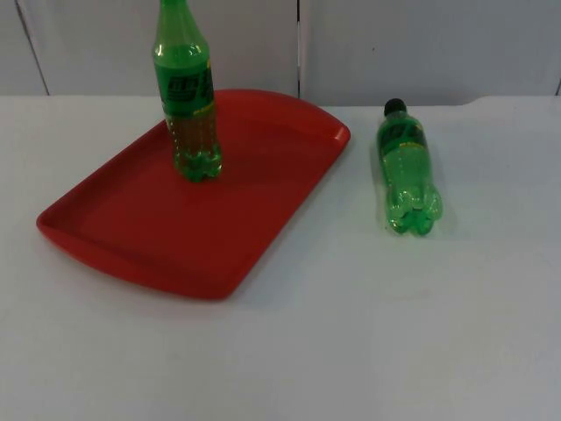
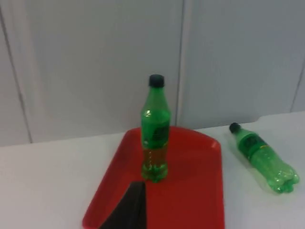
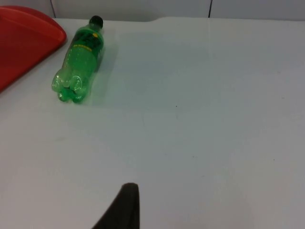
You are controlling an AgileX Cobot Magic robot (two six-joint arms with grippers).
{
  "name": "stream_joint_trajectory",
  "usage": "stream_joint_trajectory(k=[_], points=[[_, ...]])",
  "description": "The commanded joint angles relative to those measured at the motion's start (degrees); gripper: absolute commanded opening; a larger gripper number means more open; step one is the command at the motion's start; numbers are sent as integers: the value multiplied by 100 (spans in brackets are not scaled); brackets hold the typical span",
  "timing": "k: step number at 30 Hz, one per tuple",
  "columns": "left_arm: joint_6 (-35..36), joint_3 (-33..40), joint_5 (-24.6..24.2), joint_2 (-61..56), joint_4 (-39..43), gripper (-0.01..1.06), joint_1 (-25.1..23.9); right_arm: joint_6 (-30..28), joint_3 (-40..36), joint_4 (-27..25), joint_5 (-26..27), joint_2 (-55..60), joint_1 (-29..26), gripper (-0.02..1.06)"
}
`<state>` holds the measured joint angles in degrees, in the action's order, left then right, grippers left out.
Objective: Place the bottle upright on the tray.
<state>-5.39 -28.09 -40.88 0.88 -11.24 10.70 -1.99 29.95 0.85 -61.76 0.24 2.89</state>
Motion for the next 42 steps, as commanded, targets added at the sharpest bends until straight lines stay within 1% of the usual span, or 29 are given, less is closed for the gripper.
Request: stream_joint_trajectory(k=[1,2,3,5,6,8,9,11,13,16,20,23,25,42], points=[[189,-140,-269,-88,234,105,11,-17,-29,7,0,-24,-30,105],[216,-212,-427,-88,301,105,11,-17,-29,7,0,-24,-30,105],[216,-212,-427,-88,301,105,11,-17,-29,7,0,-24,-30,105],[227,-384,-768,-88,463,105,11,-17,-29,7,0,-24,-30,105],[227,-402,-862,-88,505,105,11,-17,-29,7,0,-24,-30,105],[227,-402,-1130,-88,596,105,11,-17,-29,7,0,-24,-30,105],[227,-402,-1130,-88,596,105,11,-17,-29,7,0,-24,-30,105],[227,-390,-1482,-88,638,105,11,-17,-29,7,0,-24,-30,105],[256,-316,-1677,-88,638,105,11,-17,-29,7,0,-24,-30,105],[269,-175,-1722,-88,652,105,11,-17,-29,7,0,-24,-30,105],[371,-148,-1914,-88,792,105,11,-17,-29,7,0,-24,-30,105],[773,-54,-2038,-88,1090,105,11,-17,-29,7,0,-24,-30,105],[842,-40,-2061,-88,1124,105,11,-17,-29,7,0,-24,-30,105],[810,-36,-2061,-88,1090,105,11,-17,-29,7,0,-24,-30,105]])
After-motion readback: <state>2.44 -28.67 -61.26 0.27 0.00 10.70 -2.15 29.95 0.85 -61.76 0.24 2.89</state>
